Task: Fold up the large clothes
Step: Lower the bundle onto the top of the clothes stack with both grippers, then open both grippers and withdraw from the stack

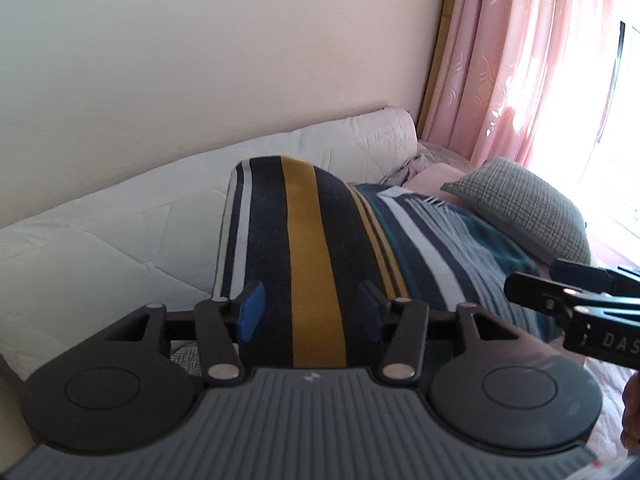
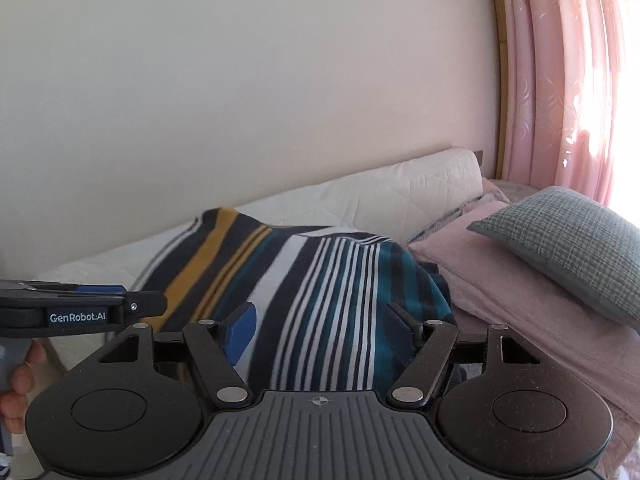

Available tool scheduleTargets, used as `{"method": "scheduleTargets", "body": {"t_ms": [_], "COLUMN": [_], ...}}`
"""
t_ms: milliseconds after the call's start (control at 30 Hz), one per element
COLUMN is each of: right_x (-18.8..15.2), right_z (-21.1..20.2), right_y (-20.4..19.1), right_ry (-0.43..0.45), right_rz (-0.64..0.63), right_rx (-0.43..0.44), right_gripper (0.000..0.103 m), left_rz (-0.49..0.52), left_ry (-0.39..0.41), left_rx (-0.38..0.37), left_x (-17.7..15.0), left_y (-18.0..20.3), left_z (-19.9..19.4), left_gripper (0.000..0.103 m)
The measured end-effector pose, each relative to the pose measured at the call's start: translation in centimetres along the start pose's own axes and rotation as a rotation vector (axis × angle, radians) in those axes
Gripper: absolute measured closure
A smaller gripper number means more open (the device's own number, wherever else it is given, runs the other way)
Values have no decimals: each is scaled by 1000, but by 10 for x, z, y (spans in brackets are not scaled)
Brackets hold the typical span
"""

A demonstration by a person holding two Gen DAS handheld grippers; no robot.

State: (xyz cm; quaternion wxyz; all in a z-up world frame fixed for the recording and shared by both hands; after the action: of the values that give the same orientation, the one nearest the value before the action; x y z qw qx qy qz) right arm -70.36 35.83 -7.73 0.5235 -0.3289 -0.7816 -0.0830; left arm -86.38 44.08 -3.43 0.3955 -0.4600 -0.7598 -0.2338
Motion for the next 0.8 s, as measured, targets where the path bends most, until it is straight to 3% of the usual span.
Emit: {"method": "scheduleTargets", "body": {"t_ms": [200, 533, 800], "right_x": [-17, -67, -96], "right_z": [-65, -148, -200], "right_y": [-21, -47, -58], "right_ry": [-7, -165, -205], "right_rz": [54, 112, 92], "right_rx": [14, 55, 63], "right_gripper": [33, 30, 30], "left_rz": [-17, -32, -14], "left_ry": [-23, -143, -159], "left_rx": [43, 129, 149], "left_x": [-14, -79, -122], "left_y": [-7, -2, 14], "left_z": [-59, -164, -226], "left_gripper": [40, 28, 17]}}
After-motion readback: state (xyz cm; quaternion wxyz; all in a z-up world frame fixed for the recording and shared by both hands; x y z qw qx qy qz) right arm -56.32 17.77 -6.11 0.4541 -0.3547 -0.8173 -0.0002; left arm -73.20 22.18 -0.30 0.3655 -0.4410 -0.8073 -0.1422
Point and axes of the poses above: each gripper's, at about its wrist camera, not at the fingertips, and z roughly the way its jaws point, y to its right, x to its top, the point moved 1 cm from there along z, roughly the way its jaws point, and after that the axes turned 13 degrees about x, right-handed, at the moved point
